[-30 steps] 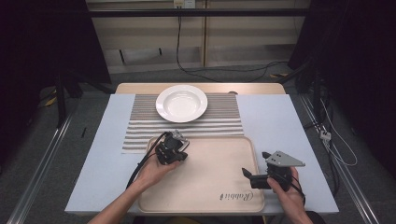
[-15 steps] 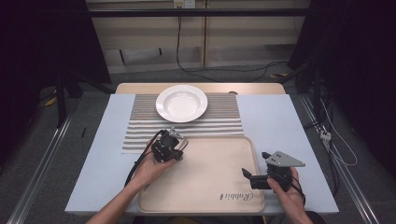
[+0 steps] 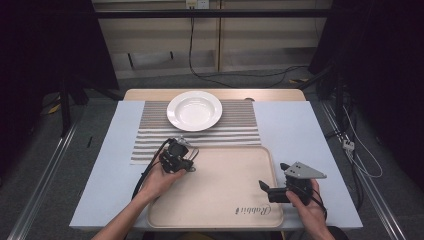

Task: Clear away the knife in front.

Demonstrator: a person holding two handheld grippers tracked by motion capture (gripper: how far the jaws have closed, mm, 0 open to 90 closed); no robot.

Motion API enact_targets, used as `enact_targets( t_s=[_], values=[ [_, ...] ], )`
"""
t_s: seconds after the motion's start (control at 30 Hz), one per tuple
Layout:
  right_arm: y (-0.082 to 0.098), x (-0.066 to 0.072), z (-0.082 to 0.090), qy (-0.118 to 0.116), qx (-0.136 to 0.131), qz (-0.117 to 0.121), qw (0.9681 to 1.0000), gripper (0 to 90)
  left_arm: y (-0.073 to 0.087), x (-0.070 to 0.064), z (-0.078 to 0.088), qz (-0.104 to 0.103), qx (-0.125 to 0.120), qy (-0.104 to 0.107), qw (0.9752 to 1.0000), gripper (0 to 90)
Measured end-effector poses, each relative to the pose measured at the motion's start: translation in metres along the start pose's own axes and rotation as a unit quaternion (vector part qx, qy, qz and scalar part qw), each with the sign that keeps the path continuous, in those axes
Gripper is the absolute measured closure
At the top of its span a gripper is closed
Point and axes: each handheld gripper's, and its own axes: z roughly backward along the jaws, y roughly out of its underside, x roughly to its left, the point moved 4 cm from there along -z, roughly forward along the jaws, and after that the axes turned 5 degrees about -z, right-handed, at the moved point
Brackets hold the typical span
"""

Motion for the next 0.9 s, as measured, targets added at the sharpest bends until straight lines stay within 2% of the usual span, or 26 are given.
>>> enact_targets(
  t_s=[0.2,0.23,0.33,0.37,0.47,0.87,0.9],
  values=[
    [0.0,0.0,0.0,-0.001,0.0,0.0,1.0,4.6,0.003,0.004,0.002,0.009,0.004,0.002,0.9999,90.0],
    [0.0,0.0,0.0,-0.001,0.001,0.0,1.0,4.6,0.004,0.005,0.003,0.015,0.005,-0.001,0.9999,90.0],
    [0.0,0.0,0.0,-0.001,0.0,0.0,1.0,4.6,0.007,0.007,0.005,0.015,0.008,-0.006,0.9998,90.0],
    [0.0,0.0,0.0,0.0,0.001,0.0,1.0,4.6,0.007,0.007,0.006,0.021,0.008,-0.002,0.9997,90.0],
    [0.0,0.0,0.0,0.0,0.0,0.0,1.0,4.6,0.011,0.008,0.009,0.018,0.014,-0.009,0.9997,90.0],
    [0.0,0.0,-0.001,0.004,0.002,-0.002,1.0,4.6,0.027,0.017,0.02,0.029,0.014,-0.024,0.9992,90.0],
    [0.0,0.0,-0.001,0.004,0.001,-0.002,1.0,4.6,0.028,0.019,0.021,0.042,0.019,-0.032,0.9984,90.0]
  ],
)
